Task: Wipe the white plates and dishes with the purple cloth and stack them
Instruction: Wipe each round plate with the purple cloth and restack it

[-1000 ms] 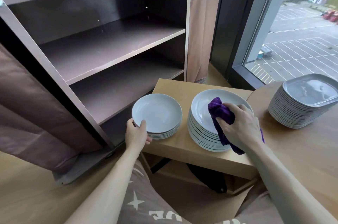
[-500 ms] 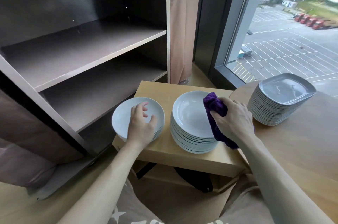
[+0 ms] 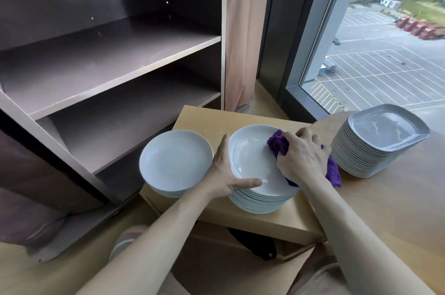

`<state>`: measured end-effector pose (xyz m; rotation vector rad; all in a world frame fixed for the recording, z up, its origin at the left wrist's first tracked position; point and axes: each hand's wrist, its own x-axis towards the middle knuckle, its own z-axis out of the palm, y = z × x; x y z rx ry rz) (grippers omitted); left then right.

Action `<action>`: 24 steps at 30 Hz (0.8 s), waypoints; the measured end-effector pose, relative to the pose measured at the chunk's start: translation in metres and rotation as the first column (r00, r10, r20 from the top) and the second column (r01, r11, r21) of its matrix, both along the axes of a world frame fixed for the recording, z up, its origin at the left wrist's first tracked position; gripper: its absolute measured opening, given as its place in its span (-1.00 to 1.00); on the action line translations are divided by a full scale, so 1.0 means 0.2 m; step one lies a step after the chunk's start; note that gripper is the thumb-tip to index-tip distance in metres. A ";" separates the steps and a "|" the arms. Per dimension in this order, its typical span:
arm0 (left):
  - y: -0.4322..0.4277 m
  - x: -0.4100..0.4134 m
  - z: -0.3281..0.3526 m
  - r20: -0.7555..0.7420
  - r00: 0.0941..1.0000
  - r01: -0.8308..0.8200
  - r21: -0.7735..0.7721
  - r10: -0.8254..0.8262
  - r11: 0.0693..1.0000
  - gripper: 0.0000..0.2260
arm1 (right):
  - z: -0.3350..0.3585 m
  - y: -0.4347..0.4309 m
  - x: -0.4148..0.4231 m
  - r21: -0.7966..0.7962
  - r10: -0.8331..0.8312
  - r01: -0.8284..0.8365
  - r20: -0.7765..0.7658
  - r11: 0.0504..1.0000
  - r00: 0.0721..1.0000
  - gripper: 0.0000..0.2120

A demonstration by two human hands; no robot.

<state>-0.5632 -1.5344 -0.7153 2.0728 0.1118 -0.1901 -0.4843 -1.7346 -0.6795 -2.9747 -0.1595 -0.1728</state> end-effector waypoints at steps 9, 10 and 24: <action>0.03 -0.01 0.02 0.056 0.996 0.068 -0.027 -0.066 0.997 0.10 | -0.03 0.19 0.11 0.011 0.269 -0.269 -0.090 0.963 0.959 -0.54; 0.04 -0.01 0.02 0.064 0.995 0.079 -0.026 -0.077 0.997 0.11 | -0.03 0.22 0.12 0.078 0.301 -0.293 -0.114 0.953 0.947 -0.53; 0.03 -0.03 0.02 -0.011 0.999 0.048 -0.092 -0.049 0.995 0.35 | 0.04 0.22 -0.09 0.281 0.538 -0.463 -0.337 0.841 0.773 -0.86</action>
